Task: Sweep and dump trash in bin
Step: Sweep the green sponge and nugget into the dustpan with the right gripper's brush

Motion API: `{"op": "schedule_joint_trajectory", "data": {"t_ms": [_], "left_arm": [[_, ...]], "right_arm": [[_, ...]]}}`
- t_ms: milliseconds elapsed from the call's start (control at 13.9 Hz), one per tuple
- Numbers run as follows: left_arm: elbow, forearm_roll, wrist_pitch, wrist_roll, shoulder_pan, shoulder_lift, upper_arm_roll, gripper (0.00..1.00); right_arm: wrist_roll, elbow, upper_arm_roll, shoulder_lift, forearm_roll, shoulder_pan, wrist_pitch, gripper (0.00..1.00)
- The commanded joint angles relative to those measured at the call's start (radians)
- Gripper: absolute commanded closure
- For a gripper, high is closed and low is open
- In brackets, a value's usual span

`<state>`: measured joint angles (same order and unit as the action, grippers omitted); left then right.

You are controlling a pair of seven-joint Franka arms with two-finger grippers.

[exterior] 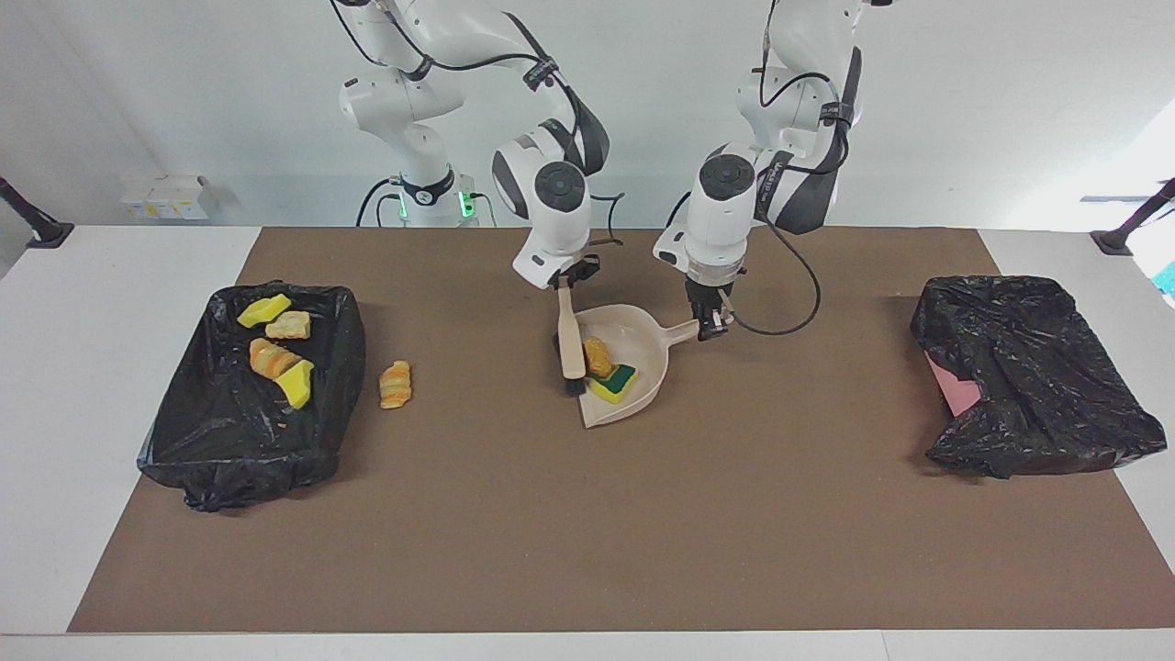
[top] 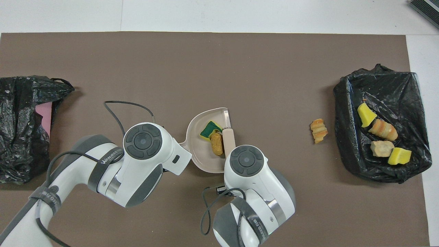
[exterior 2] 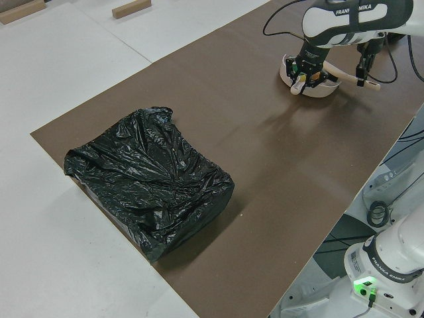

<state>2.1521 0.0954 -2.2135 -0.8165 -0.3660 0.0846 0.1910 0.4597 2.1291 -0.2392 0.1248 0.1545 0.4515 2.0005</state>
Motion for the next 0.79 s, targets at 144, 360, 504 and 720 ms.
{"op": "schedule_joint_trajectory", "data": {"t_ms": [144, 360, 504, 720], "left_arm": [[0.026, 0.013, -0.075, 0.011, 0.01, 0.001, -0.007, 1.0], [0.028, 0.012, -0.074, 0.014, 0.013, 0.0, -0.007, 1.0], [0.028, 0.012, -0.071, 0.011, 0.015, 0.0, -0.007, 1.0], [0.028, 0.012, -0.069, 0.013, 0.015, 0.0, -0.008, 1.0]], "right_arm": [[-0.027, -0.122, 0.017, -0.005, -0.001, -0.055, -0.136, 1.0], [-0.038, -0.213, 0.02, -0.016, -0.116, -0.163, -0.306, 1.0], [-0.039, -0.215, 0.02, -0.019, -0.228, -0.209, -0.338, 1.0], [-0.091, -0.193, 0.018, -0.014, -0.327, -0.322, -0.332, 1.0]]}}
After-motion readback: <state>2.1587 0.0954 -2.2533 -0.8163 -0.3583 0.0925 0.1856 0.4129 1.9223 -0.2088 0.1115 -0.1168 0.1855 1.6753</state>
